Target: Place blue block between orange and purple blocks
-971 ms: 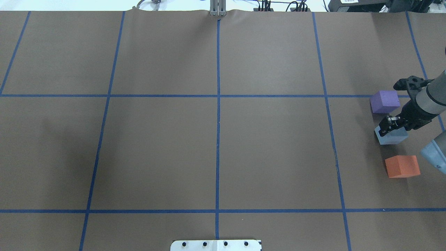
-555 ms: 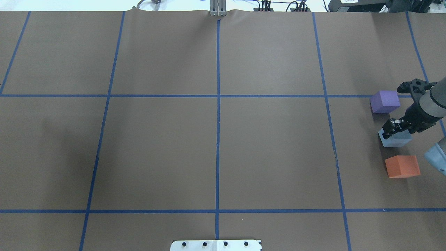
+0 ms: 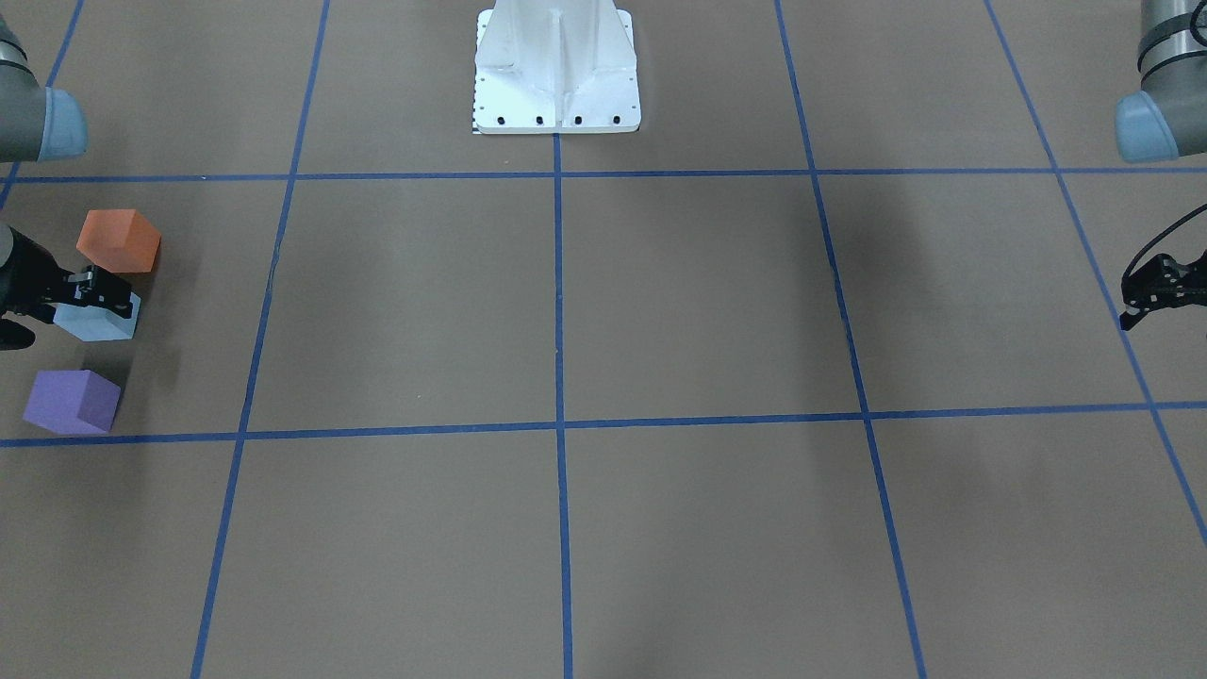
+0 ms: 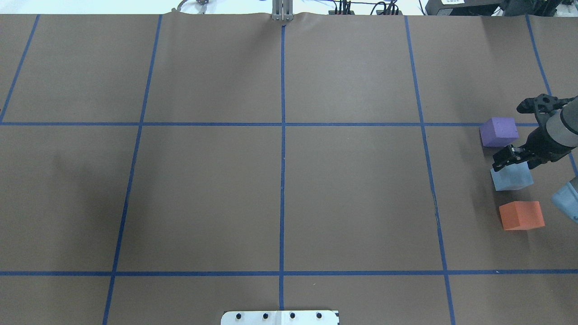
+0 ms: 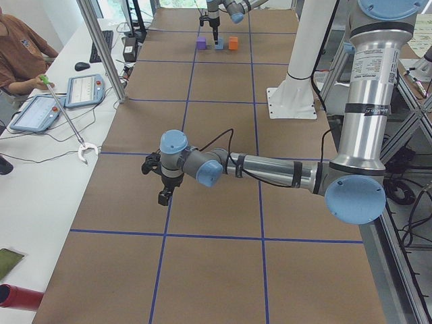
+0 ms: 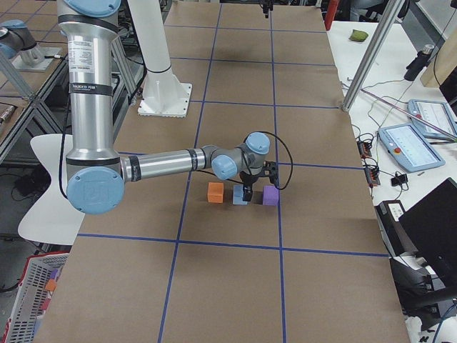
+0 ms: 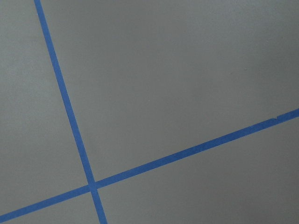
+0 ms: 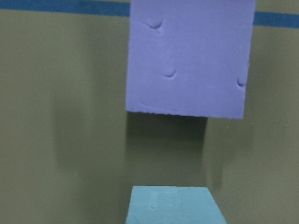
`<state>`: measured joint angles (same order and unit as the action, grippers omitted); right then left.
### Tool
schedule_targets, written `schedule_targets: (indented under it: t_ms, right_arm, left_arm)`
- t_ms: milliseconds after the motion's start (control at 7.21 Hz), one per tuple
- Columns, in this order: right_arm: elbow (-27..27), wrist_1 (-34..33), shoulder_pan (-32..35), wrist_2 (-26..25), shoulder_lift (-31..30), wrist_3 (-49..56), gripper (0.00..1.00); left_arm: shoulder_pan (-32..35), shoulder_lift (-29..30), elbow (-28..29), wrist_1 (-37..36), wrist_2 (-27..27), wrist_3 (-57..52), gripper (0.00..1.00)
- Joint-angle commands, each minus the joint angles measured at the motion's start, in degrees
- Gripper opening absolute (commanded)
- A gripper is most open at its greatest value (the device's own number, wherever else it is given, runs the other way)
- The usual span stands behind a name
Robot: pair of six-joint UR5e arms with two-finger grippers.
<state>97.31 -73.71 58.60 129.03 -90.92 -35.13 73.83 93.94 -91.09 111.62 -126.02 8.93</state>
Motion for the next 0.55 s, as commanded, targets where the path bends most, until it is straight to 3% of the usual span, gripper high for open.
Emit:
schedule_targets:
  t_ms: [0, 139, 277, 416]
  right_arm:
    - [12.82, -12.51, 3.79, 0.53, -1.26, 0.58, 1.00]
    - [19.08, -18.95, 7.63, 0.18, -1.19, 0.76, 1.00]
    - [20.19, -20.15, 11.50, 0.69, -1.36, 4.85, 1.00]
    - [19.24, -21.12, 15.28, 0.96, -3.36, 15.33, 1.00]
  left_arm:
    - [0.00, 0.01, 0.04, 0.00, -0.02, -0.06, 1.00]
    - [0.00, -0.25, -0.05, 0.00, -0.02, -0.14, 1.00]
    - [0.09, -0.60, -0.05, 0.00, -0.02, -0.23, 1.00]
    - [0.17, -0.69, 0.04, -0.26, -0.10, -0.93, 1.00]
